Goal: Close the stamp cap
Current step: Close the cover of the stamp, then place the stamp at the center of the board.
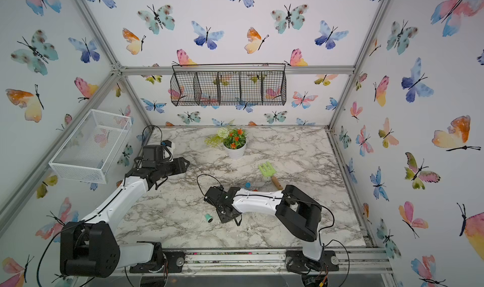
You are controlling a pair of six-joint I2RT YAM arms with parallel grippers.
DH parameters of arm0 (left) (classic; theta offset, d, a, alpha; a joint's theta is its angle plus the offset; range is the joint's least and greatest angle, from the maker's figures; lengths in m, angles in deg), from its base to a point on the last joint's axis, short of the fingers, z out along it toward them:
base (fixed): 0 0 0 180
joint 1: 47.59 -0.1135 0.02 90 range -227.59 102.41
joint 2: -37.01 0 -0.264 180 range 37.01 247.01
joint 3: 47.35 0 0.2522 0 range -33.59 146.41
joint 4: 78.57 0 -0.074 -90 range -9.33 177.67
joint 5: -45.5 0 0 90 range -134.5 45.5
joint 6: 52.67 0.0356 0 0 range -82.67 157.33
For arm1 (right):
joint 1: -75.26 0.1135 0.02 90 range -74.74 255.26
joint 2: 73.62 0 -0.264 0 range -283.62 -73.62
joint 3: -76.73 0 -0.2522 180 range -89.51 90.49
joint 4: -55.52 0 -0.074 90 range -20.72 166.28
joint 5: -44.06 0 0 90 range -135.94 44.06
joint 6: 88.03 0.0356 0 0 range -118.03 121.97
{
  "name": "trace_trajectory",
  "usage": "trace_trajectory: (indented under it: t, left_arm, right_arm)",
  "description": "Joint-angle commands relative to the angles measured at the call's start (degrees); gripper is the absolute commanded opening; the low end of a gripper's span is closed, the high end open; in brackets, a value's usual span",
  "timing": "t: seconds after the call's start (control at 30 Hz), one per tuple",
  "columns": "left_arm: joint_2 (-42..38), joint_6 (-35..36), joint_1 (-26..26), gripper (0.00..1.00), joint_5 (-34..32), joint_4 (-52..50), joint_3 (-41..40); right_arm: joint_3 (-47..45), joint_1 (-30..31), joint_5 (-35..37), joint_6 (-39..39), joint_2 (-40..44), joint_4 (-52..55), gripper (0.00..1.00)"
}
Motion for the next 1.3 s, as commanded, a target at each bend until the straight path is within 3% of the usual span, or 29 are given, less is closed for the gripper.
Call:
trace_trajectory:
  t: [0.0,0.23,0.57,0.87,1.27]
  left_arm:
    - [0.24,0.01,-0.24,0.59,0.93,0.09,0.29]
    - [0.25,0.01,-0.26,0.59,0.92,0.09,0.29]
    - [0.15,-0.01,-0.21,0.59,0.53,0.03,0.19]
    - [0.09,0.09,-0.27,0.59,0.30,0.07,0.11]
    - [0.11,0.09,-0.20,0.59,0.29,-0.05,0.02]
  right_arm:
    - [-8.55,0.68,-7.58,1.61,-10.45,1.79,0.01]
    - [-6.51,0.68,-6.26,1.10,-9.91,2.46,0.01]
    - [8.07,-1.62,-0.80,-3.22,-4.29,10.55,0.01]
    - [11.97,-10.23,-1.35,-8.24,2.42,11.98,0.01]
    - [4.76,-24.66,-0.24,-14.78,6.15,9.47,0.01]
